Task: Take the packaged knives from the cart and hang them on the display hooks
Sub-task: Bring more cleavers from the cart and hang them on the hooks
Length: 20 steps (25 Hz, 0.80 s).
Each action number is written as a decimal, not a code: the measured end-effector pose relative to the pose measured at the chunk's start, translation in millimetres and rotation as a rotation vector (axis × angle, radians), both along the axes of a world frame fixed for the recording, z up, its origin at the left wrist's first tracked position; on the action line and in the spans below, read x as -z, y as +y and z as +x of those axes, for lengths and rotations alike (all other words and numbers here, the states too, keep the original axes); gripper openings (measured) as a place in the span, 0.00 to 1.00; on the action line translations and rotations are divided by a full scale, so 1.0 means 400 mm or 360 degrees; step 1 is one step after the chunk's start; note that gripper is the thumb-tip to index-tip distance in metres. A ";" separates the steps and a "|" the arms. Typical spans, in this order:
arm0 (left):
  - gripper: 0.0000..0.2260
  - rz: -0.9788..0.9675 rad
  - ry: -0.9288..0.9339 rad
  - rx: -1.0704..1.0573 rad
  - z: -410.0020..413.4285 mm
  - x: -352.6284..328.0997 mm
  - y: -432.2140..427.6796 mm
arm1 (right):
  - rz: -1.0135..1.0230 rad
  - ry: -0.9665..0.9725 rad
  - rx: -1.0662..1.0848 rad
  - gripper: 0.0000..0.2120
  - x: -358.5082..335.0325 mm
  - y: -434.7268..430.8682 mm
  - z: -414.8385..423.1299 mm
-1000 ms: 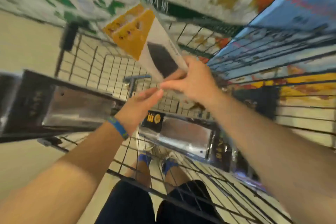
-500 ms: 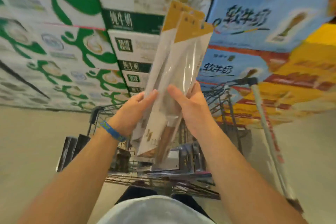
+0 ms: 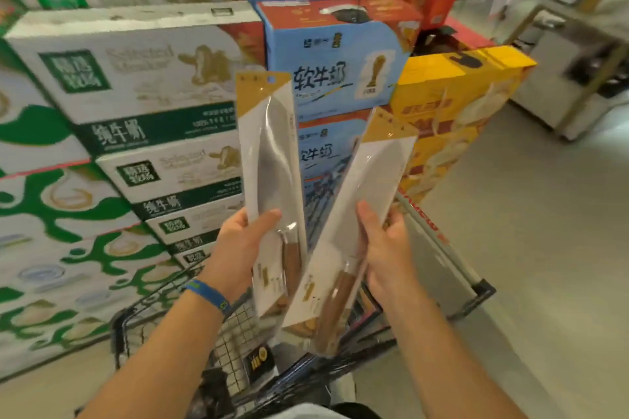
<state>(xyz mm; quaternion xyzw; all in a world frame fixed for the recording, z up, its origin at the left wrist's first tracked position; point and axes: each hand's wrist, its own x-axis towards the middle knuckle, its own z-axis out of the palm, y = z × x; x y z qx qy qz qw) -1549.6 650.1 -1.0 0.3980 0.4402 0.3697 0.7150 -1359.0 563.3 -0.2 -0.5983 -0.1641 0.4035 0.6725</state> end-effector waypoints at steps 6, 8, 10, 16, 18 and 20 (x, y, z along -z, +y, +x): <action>0.22 0.0116 0.0144 0.0473 0.184 0.040 -0.066 | -0.0284 -0.0104 0.0745 0.12 0.018 -0.301 0.111; 0.24 0.0210 0.0200 0.0742 0.264 0.061 -0.141 | -0.0377 -0.0040 0.1050 0.10 0.030 -0.482 0.123; 0.23 0.0315 0.0212 0.0974 0.329 0.079 -0.223 | -0.0469 0.0024 0.1355 0.12 0.047 -0.672 0.106; 0.18 0.0217 0.0209 0.1697 0.457 0.104 -0.489 | -0.0649 0.0098 0.2061 0.16 0.099 -1.158 -0.087; 0.20 0.0220 0.0241 0.1901 0.475 0.106 -0.606 | -0.0751 0.0080 0.2200 0.12 0.112 -1.260 -0.148; 0.15 0.0231 0.0247 0.2009 0.484 0.112 -0.731 | -0.0847 0.0055 0.2273 0.11 0.122 -1.343 -0.198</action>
